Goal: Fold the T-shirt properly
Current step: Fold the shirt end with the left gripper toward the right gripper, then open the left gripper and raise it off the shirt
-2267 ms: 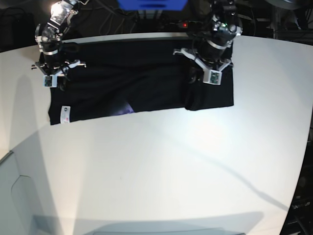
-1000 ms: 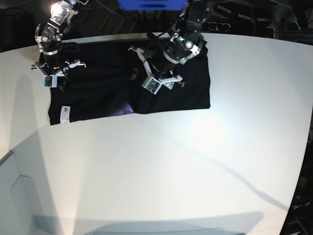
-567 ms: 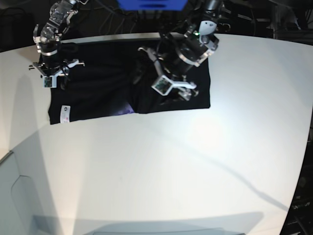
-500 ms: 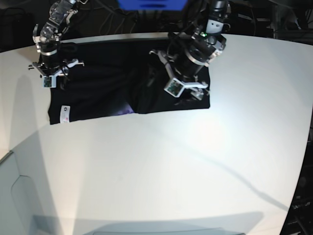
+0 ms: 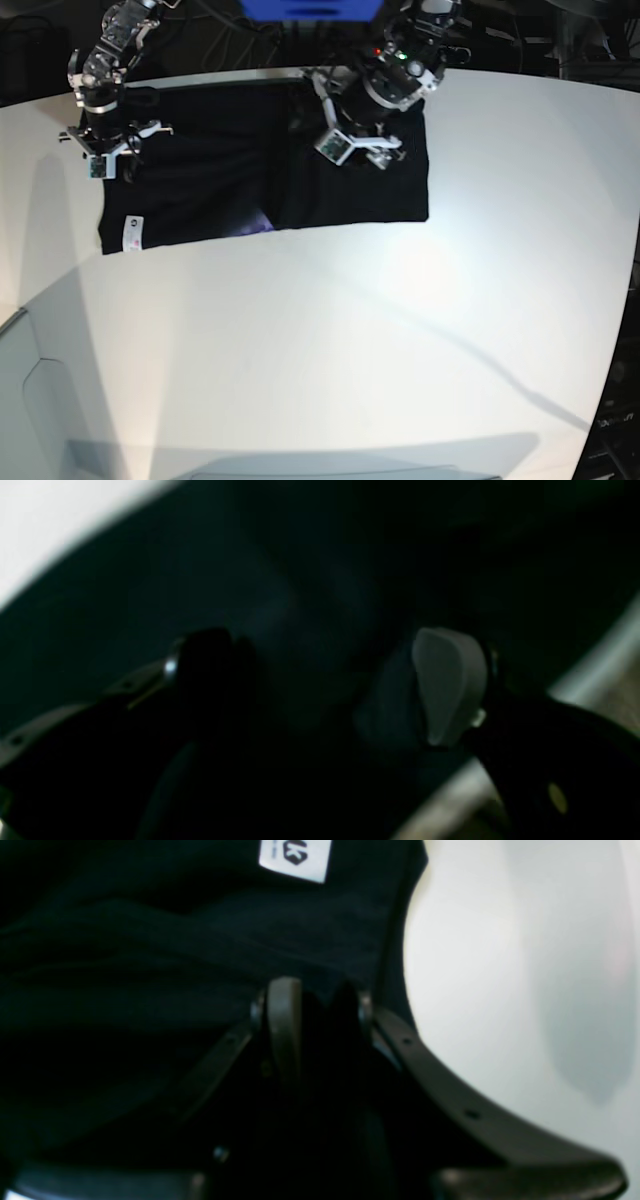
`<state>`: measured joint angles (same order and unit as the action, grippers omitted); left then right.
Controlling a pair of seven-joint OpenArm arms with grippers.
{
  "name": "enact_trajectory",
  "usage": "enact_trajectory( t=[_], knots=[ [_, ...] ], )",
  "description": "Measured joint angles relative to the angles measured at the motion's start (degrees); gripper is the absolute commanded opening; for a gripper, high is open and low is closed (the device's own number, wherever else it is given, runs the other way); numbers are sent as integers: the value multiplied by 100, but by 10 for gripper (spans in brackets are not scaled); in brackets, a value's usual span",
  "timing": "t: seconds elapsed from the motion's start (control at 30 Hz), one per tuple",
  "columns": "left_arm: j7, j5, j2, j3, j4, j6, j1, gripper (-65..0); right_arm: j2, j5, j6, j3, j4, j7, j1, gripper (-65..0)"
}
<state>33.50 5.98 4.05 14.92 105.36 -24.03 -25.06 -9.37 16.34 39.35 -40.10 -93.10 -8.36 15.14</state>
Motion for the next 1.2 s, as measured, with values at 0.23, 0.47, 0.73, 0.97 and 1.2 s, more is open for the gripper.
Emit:
enact_trajectory(
  t=[0.23,0.47,0.73,0.97,1.2],
  knots=[
    [13,-28,-17,649,98,0,173,-100,0,-2,0,0,0,2,0,-490],
    [-26,-28,-70,640,188,22,376,-98,0,-2,0,0,0,2,2,-487],
    [-59,-195,-144,-1373,566,24,162,-97,2,-9,2,-24,-398,-315,-35,-365],
    [-26,-1801,-214,-4079,662,11,179,-97,2,-24,2,-236,-730,-1145,-302,-256],
    [46,-2931,-61,-5818,164,-22,271,-97,11,-55,-13,-361,-168,-1239,-487,-256]
  ],
)
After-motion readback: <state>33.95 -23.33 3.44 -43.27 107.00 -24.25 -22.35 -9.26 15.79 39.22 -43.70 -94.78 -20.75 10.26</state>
